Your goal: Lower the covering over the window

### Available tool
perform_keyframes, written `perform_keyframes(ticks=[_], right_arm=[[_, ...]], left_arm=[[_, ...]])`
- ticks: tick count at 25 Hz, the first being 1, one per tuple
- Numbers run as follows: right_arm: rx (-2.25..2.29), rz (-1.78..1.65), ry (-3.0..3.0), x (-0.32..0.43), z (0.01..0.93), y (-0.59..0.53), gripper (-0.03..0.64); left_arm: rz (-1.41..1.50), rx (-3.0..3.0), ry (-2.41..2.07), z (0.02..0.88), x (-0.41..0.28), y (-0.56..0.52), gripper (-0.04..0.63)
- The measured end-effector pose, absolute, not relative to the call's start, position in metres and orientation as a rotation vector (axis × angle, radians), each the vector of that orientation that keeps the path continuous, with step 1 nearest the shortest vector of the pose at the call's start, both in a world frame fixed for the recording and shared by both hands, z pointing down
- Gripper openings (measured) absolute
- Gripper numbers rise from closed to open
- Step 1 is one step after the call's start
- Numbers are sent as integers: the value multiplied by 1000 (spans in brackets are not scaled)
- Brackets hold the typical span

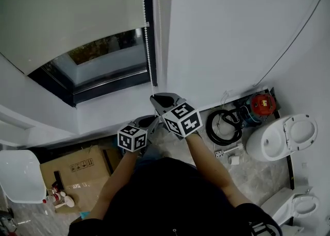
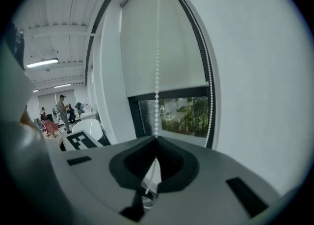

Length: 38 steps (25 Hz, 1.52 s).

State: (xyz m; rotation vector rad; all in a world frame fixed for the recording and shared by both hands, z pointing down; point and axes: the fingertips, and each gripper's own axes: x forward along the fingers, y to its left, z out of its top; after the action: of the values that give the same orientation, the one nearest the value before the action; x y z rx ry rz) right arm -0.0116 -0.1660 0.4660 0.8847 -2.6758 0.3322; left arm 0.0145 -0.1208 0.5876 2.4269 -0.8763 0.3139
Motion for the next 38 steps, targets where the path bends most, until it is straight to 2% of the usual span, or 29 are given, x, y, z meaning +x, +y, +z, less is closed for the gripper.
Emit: perform_keyframes(ticks=[4,6,7,10,14,19,27,32,33,35,38], right_arm=[[893,336,-2677,-11,467,-165,12],[896,338,-2679,-11,467,-165,12],[897,339,-2680,-10,467,-165,12],[897,347,-2687,-11,467,-166,12],[895,356,-2697,-13,467,-166,12],[891,352,-2704,-14,466,-163,12],[882,340,-2715,-18,466,-158,12],[873,334,-2717,-20,465,-155,12],[873,333,-2718,-21,465,-155,14],[876,336,-2724,-21,465,-155,12],[869,339,-2703,-20,471,-153,14]], left_arm=[[242,2473,-857,573,13,-121,34],[178,2537,-872,553,10,-124,108],[142,2581,-881,540,8,-126,121],[38,2686,-924,497,-3,-133,123],[72,2793,-989,459,-18,-138,123],[-192,2776,-1012,400,-35,-149,122],[-224,2889,-984,341,-13,-167,122],[-138,2924,-1000,333,2,-176,117],[-143,2925,-990,332,3,-176,107],[-183,2896,-975,331,3,-178,18],[-179,2859,-982,337,-1,-178,14]])
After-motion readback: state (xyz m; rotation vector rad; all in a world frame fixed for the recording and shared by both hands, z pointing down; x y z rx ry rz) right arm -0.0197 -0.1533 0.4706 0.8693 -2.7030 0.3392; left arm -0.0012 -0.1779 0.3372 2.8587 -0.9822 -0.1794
